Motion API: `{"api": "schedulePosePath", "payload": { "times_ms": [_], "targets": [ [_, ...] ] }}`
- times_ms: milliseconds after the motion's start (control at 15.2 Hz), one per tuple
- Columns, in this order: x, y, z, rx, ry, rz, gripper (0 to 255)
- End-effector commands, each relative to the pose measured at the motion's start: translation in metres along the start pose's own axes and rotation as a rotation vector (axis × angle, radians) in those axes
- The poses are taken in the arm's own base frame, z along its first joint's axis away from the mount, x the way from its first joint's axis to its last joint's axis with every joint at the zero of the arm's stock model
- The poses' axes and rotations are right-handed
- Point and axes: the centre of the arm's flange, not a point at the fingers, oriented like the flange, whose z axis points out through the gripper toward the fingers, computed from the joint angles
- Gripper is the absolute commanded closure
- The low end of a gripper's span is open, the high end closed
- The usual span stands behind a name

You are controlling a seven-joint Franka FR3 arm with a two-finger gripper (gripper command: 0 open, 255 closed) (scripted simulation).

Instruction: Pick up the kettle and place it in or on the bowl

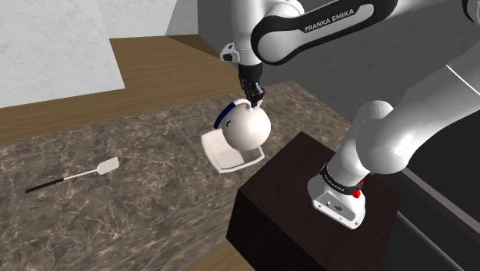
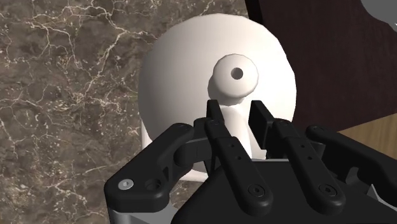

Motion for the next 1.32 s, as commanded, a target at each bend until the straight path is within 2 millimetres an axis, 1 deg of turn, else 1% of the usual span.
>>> {"api": "schedulePosePath", "payload": {
  "times_ms": [0,792,858,1254],
  "targets": [
    [0.003,-0.001,0.01,-0.002,0.001,0.0,255],
    [0.017,0.0,0.071,-0.002,0.001,0.0,255],
    [0.02,0.0,0.081,-0.002,0.001,0.0,255],
    [0.02,0.0,0.081,-0.002,0.001,0.0,255]
  ]
}}
